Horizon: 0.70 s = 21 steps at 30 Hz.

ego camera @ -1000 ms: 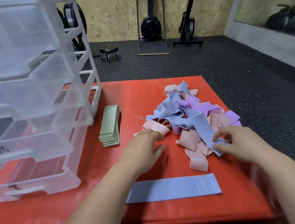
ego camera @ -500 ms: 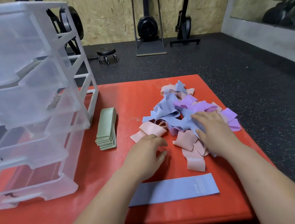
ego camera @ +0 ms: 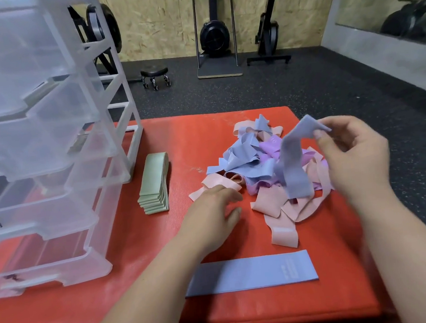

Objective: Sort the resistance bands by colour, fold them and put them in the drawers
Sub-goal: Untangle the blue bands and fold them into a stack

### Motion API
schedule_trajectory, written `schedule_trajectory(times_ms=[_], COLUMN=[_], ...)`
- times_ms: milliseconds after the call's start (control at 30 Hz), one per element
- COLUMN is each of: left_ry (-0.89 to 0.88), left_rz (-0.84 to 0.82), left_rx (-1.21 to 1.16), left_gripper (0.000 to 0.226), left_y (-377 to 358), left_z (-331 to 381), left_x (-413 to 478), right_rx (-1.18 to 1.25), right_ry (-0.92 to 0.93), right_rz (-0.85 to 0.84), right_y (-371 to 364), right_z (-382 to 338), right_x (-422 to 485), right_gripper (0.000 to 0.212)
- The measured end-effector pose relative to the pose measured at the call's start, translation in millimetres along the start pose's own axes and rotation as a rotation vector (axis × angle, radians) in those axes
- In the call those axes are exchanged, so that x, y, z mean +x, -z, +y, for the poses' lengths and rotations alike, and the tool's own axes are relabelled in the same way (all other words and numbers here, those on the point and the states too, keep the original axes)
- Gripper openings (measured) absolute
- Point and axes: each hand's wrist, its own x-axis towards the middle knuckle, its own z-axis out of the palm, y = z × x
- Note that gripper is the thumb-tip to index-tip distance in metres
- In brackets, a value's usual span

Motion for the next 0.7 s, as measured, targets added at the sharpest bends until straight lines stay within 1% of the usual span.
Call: schedule_trajectory(times_ms=[67,167,267,333,367,467,533,600,667,700], left_ry=[0.011,0.020,0.011,0.013,0.016,0.022,0.042,0.072,0.106,0.106], left_rz=[0.024,0.070,0.107,0.103,0.099,0.093,0.097,0.131,0.145,0.127], left_rx=[-0.056,-0.158,-0.340,-0.420,-0.437,-0.434,-0.451,-0.514,-0.582,-0.597], left_gripper=[0.026,0.029,0.034,0.036,0.033,0.013,0.007,0.006,0.004,0.006], left_y=[-1.0,-2.0,2.8,5.7,6.4,6.7,5.1,5.6,6.6,7.3], left_z=[0.6,3.5,14.9,21.6,23.3,24.8,23.7,23.5,19.9,17.6], left_x=[-0.3,-0.1,0.3,1.3,2.2,4.5,6.1,7.1,8.6,9.0], right_rx=[-0.019,-0.042,0.026,0.062,0.065,0.084,0.071,-0.063,-0.245,-0.293], right_ry=[-0.065,-0.180,-0.198,-0.190,-0.180,-0.162,-0.156,-0.124,-0.046,-0.001], right_rz=[-0.122,-0.348,-0.546,-0.644,-0.677,-0.716,-0.731,-0.747,-0.737,-0.736], right_y=[-0.4,-5.0,-13.4,-20.0,-22.5,-26.9,-28.2,-28.8,-28.4,-28.7], right_z=[4.8,17.0,13.2,8.5,7.0,5.0,4.4,8.4,14.0,14.7], right_x=[-6.4,-19.1,-31.1,-39.8,-42.9,-47.9,-49.3,-50.5,-51.3,-51.8], right_gripper=[0.022,0.031,0.034,0.034,0.033,0.031,0.034,0.036,0.025,0.019])
